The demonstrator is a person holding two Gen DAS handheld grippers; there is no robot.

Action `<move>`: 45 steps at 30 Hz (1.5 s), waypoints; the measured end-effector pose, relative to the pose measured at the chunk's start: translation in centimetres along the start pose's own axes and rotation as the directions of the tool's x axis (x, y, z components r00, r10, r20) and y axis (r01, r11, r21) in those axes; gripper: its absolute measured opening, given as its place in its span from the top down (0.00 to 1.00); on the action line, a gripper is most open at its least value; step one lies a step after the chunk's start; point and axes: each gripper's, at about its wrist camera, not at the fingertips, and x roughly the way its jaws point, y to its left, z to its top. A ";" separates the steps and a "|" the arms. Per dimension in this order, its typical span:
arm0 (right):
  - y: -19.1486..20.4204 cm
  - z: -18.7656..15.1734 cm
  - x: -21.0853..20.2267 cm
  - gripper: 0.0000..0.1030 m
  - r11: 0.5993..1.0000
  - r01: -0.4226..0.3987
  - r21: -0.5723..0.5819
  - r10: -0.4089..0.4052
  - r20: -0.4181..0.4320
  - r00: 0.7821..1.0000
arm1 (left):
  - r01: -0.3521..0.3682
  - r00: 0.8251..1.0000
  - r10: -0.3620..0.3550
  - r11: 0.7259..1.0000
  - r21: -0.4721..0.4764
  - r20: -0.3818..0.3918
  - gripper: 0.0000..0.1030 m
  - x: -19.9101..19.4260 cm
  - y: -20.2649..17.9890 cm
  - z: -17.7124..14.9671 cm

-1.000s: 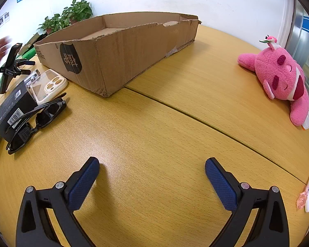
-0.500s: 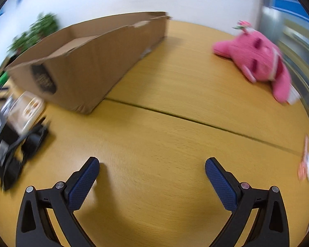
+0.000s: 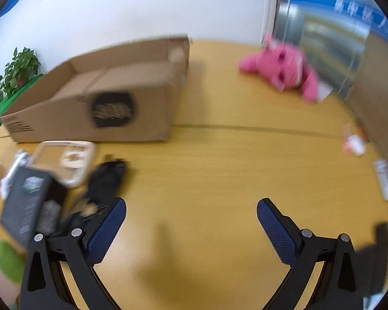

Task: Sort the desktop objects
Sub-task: 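Move both grippers toward the pig plush lying on the table, then close the left gripper on the pig plush's body and lift it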

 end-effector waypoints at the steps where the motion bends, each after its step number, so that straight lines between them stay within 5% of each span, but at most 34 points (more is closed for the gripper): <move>1: 0.6 0.0 -2.2 0.00 1.000 -0.019 0.022 0.019 0.021 1.000 | -0.013 0.998 0.014 1.000 -0.007 0.056 0.02 -2.6 -0.7 -0.1; 6: 5.0 -0.4 -9.5 0.00 0.994 -0.098 0.039 0.094 0.091 0.991 | 0.031 0.974 -0.050 0.996 0.087 0.222 0.01 -13.1 -6.2 -0.3; 9: 8.7 -2.1 -11.6 0.00 0.991 -0.136 -0.002 0.135 0.059 0.989 | 0.059 0.960 -0.104 0.983 0.177 0.260 0.00 -17.2 -9.9 -1.3; 12: 11.5 -4.1 -12.7 0.00 0.984 -0.178 -0.033 0.179 0.048 0.983 | 0.206 0.943 -0.254 0.953 0.224 0.214 0.01 -19.4 -13.1 -3.3; 14: 12.5 -5.2 -12.8 0.00 0.981 -0.189 -0.039 0.190 0.033 0.981 | 0.322 0.922 -0.362 0.914 0.248 0.135 0.01 -19.7 -15.1 -4.9; 21: 13.1 -7.8 -13.3 0.00 0.982 -0.187 -0.008 0.187 0.008 0.982 | 0.407 0.905 -0.425 0.877 0.256 0.015 0.01 -19.2 -19.5 -9.4; 30: 13.6 -8.3 -13.3 0.00 0.976 -0.215 -0.022 0.215 -0.008 0.977 | 0.432 0.902 -0.430 0.893 0.123 -0.044 0.01 -16.7 -19.4 -10.0; 45: 14.9 -8.8 -9.2 0.00 0.946 -0.321 0.035 0.323 -0.094 0.942 | 0.540 0.835 -0.535 0.842 0.000 -0.131 0.10 -13.5 -16.5 -11.5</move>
